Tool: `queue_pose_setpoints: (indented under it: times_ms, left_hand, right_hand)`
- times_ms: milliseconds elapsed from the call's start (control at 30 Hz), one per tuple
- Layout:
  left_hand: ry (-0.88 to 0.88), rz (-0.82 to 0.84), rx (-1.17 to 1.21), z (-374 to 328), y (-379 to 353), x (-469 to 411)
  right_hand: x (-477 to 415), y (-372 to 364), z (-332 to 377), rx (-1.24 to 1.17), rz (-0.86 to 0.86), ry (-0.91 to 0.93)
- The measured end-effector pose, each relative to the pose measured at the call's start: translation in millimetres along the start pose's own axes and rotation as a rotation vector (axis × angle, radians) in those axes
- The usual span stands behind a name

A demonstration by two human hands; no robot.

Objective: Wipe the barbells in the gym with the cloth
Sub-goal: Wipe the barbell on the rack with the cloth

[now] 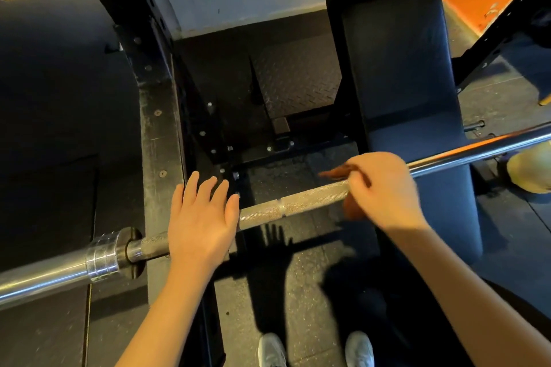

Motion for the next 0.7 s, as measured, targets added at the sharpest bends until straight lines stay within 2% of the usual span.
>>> queue_pose_setpoints:
  times_ms: [67,133,233,333,367,433,500,567,633,700]
  left_hand:
    - [0.003,-0.019,-0.007,-1,-1,4]
    - [0.008,-0.031,-0.01,-2,-3,6]
    - [0.022,-0.041,-0.011,-3,-4,9]
    - [0.031,-0.04,-0.003,-3,-6,15]
    - [0.026,-0.038,0.005,-3,-6,18]
    - [0.007,-0.04,0.043,-2,-5,23]
    - [0.025,-0.043,0.095,1,-4,25]
    - [0.075,-0.065,0.093,2,-4,23]
    - [0.103,-0.079,0.053,-1,-8,24]
    - [0.087,-0.072,0.054,-3,-11,29]
  right_hand:
    - [4,9,-11,-0.058,-0.135,-0.198]
    - [4,-6,6,-0.009,-0.217,-0.275]
    - [10,-48,55,-0.002,-0.102,-0.068]
    - [15,-50,58,0.019,0.017,0.17]
    - [13,-40,49,0.03,0.057,0.178]
    - [12,-16,22,0.026,0.054,0.069]
    - [16,0,2,-0.059,-0.063,-0.099]
    - [20,-8,12,-0.012,-0.187,-0.229]
    - [21,-37,45,0.053,-0.17,-0.209]
    - [29,-66,76,0.026,-0.083,-0.071]
Point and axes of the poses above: each hand's wrist, its own x-axis away from the middle knuckle, its own y-axis out of the back of the hand, z = x × y, the point moved 3 cm from there along -x, towards the middle knuckle, and after that the axes turned 10 degrees about z, right-handed, at the moved point
